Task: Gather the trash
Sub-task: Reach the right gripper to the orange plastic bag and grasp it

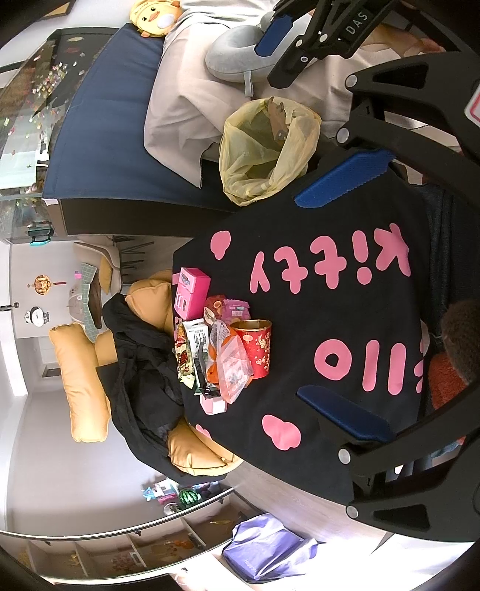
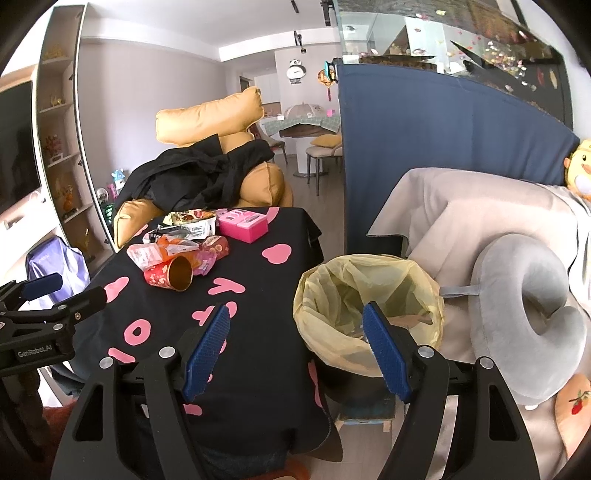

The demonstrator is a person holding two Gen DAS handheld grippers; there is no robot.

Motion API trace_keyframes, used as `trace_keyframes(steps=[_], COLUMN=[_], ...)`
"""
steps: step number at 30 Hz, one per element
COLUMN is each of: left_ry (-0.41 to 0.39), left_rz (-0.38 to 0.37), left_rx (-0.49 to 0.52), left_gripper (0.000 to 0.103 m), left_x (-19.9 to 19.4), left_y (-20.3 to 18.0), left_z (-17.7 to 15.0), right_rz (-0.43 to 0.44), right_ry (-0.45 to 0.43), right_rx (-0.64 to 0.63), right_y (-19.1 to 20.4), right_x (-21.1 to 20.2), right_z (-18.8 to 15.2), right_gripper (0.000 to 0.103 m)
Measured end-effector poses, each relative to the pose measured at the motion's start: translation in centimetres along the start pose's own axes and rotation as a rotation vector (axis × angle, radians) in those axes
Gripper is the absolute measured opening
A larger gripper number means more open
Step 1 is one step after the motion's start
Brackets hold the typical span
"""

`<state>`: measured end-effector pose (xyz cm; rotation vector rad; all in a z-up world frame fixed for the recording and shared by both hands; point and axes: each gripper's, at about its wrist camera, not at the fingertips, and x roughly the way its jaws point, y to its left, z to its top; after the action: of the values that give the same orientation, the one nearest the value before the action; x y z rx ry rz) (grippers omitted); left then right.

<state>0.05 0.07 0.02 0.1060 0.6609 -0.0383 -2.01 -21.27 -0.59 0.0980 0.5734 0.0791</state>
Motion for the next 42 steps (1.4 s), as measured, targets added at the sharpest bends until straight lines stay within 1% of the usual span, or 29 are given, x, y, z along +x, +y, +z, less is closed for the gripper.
trace_keyframes(steps=[4, 8, 11, 14, 17, 20, 21, 23, 24, 26, 27, 29, 30, 32, 34, 36, 38, 39, 41, 42], left_ry=[-0.009, -0.007, 0.001, -0.012, -0.029, -0.039, -0.050, -0.071, -0.071, -0.047, -0.043, -0.060, -0.056, 0.002, 0.032, 0.054, 0.067, 0.073, 0.076, 0.077], left_rz=[-0.002, -0.005, -0.033, -0.051, -0.032, -0.070, -0.071, -0.069, -0.088, -0.150, -0.161, -0.134, -0.130, -0.160, -0.193, -0.207, -0.208, -0.199, -0.166, -0.157], left_rx=[-0.016, -0.034, -0.045, -0.047, -0.053, -0.030, -0.024, -0.051, -0.074, -0.131, -0.145, -0.155, -0.153, -0.159, -0.208, -0.247, -0.274, -0.280, -0.296, -0.308], left_gripper=[0.093, 0.093, 0.092, 0.093, 0.092, 0.093, 0.093, 0.093, 0.093, 0.094, 0.094, 0.094, 0.094, 0.094, 0.094, 0.093, 0.088, 0.086, 0.084, 0.083], left_x=[0.0, 1.4, 3.4, 5.5, 7.8, 10.5, 11.4, 12.7, 13.2, 14.7, 15.2, 16.0, 16.4, 17.6, 18.5, 19.3, 19.8, 20.0, 20.0, 19.9], left_y=[1.1, 1.8, 2.9, 4.5, 6.4, 8.7, 9.6, 11.5, 12.3, 14.1, 14.7, 15.5, 15.8, 16.6, 17.6, 18.7, 19.8, 20.2, 21.4, 22.0], left_z=[0.7, 1.1, 1.5, 2.1, 2.5, 2.9, 3.0, 3.1, 3.1, 3.2, 3.3, 3.5, 3.6, 3.8, 3.9, 3.8, 3.6, 3.4, 2.7, 2.4], right_rz=[-0.027, -0.025, -0.041, -0.063, -0.085, -0.051, -0.042, -0.017, -0.006, 0.012, 0.016, 0.028, 0.042, 0.077, 0.132, 0.179, 0.224, 0.250, 0.345, 0.376], right_ry=[-0.024, -0.025, -0.028, -0.035, -0.026, -0.005, 0.002, 0.017, 0.027, 0.042, 0.047, 0.062, 0.070, 0.095, 0.114, 0.127, 0.141, 0.146, 0.158, 0.155], right_rx=[0.007, 0.017, -0.005, -0.041, -0.074, -0.080, -0.081, -0.088, -0.095, -0.109, -0.115, -0.126, -0.128, -0.125, -0.118, -0.131, -0.181, -0.204, -0.251, -0.267], right_y=[-0.4, -0.8, -0.3, 0.5, 1.3, 1.9, 2.1, 2.5, 2.8, 3.5, 3.7, 4.5, 4.8, 5.4, 6.3, 7.6, 10.0, 11.1, 14.0, 15.2], right_x=[0.3, 1.7, 3.2, 4.7, 6.7, 8.9, 9.7, 11.3, 12.1, 13.6, 14.2, 15.9, 16.7, 18.6, 20.1, 21.1, 21.9, 22.3, 22.8, 22.9], right_z=[0.5, 1.1, 1.7, 2.3, 2.8, 3.3, 3.3, 3.5, 3.5, 3.5, 3.5, 3.8, 3.9, 4.3, 4.6, 4.6, 4.5, 4.5, 4.9, 5.1], right_gripper=[0.071, 0.071, 0.071, 0.071, 0.071, 0.071, 0.071, 0.071, 0.071, 0.071, 0.071, 0.071, 0.071, 0.071, 0.071, 0.071, 0.071, 0.071, 0.071, 0.071])
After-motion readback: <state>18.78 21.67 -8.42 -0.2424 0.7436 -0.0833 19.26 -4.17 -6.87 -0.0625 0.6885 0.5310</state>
